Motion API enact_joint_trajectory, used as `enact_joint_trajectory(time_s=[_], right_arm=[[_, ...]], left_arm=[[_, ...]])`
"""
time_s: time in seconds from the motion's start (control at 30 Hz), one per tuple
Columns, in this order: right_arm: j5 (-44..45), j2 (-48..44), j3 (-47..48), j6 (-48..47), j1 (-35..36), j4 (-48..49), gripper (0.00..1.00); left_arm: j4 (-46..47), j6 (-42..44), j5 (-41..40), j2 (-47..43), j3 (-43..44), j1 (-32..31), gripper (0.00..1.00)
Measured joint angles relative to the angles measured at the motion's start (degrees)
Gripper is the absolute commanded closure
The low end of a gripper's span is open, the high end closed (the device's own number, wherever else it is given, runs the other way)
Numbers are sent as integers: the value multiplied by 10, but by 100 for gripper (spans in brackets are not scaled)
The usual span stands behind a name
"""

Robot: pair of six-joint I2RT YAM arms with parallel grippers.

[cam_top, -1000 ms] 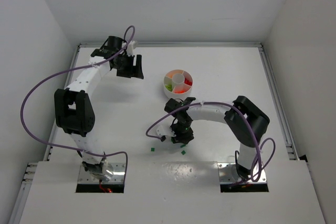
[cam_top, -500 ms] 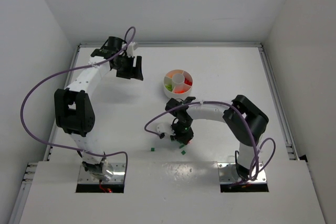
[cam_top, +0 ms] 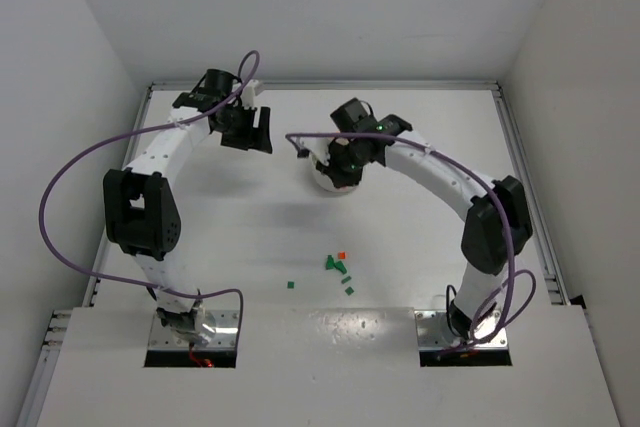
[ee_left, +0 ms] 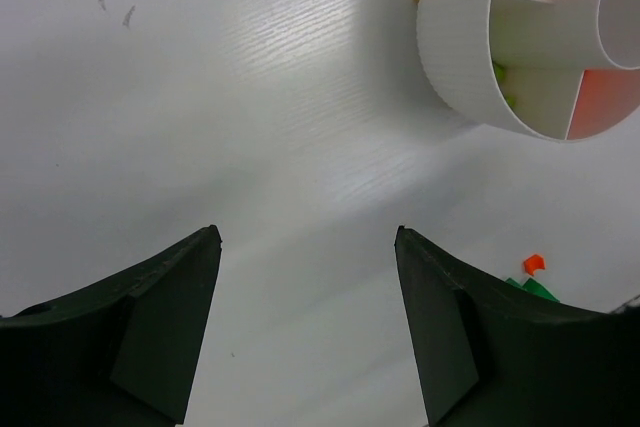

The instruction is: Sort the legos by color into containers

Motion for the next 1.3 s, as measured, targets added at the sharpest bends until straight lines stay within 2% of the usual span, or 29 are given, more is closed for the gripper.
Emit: enact_joint_trajectory(time_s=[0.17,0.47,0.6,0.7,0.77,0.97,1.0,1.1,1.3], right_arm=[[2,45,105,24,-33,6,100],[6,76,118,35,-46,-4,99],[13,76,118,36,-47,-2,92],[20,79,118,36,-50,-1,91],[22,83,118,37,-54,1,84],[35,100,118,38,-61,7,76],[38,103,118,38,-61,9,71],[47,110,122,39,-62,10,64],[47,116,135,38,-62,12,72]], left_arm=[[-3,1,-3,0,18,2,24],[1,-3,-5,0,38,9,24],[1,-5,-5,0,38,10,24],[0,-6,-5,2,42,10,24],[1,-7,-5,4,45,10,24],[1,-9,-5,10,46,10,24],[1,-9,-5,10,46,10,24],[1,-9,-5,10,47,10,24],[1,-9,-5,10,47,10,24]])
